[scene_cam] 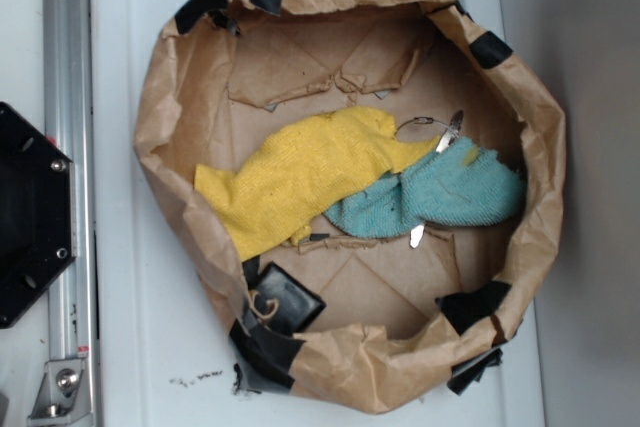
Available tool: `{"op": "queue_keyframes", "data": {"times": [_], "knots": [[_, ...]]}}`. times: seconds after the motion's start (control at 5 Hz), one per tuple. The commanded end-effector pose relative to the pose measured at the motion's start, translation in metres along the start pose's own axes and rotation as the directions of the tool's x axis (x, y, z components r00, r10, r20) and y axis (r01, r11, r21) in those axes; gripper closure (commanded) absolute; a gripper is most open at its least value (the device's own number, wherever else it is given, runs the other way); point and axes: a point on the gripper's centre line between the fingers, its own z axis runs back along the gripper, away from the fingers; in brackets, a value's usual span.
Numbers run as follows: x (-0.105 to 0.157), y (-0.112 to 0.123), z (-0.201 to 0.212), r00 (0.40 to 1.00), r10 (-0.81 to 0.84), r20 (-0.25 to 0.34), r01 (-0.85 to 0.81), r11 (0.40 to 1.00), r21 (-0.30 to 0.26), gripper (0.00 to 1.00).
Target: Grab the yellow cloth.
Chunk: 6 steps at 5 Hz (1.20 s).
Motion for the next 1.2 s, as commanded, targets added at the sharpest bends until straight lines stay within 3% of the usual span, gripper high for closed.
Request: {"op": "queue_keyframes", "data": {"times": [0.0, 0.2, 0.4, 0.6, 0.8, 1.0], "knots": [[0.0, 0.0, 0.0, 1.0, 0.0, 0.0, 0.0, 1.0, 0.0, 0.0], [0.049, 0.016, -0.024, 0.994, 0.078, 0.077, -0.08, 0.997, 0.018, 0.0], [0.09, 0.026, -0.054, 0.984, 0.153, 0.094, -0.149, 0.988, -0.045, 0.0], [0.11, 0.024, -0.098, 0.99, 0.13, 0.058, -0.13, 0.991, -0.012, 0.0], [0.109, 0.022, -0.15, 0.996, 0.079, -0.031, -0.08, 0.996, -0.031, 0.0], [0.101, 0.021, -0.193, 0.998, 0.047, -0.041, -0.046, 0.999, 0.019, 0.0]]}}
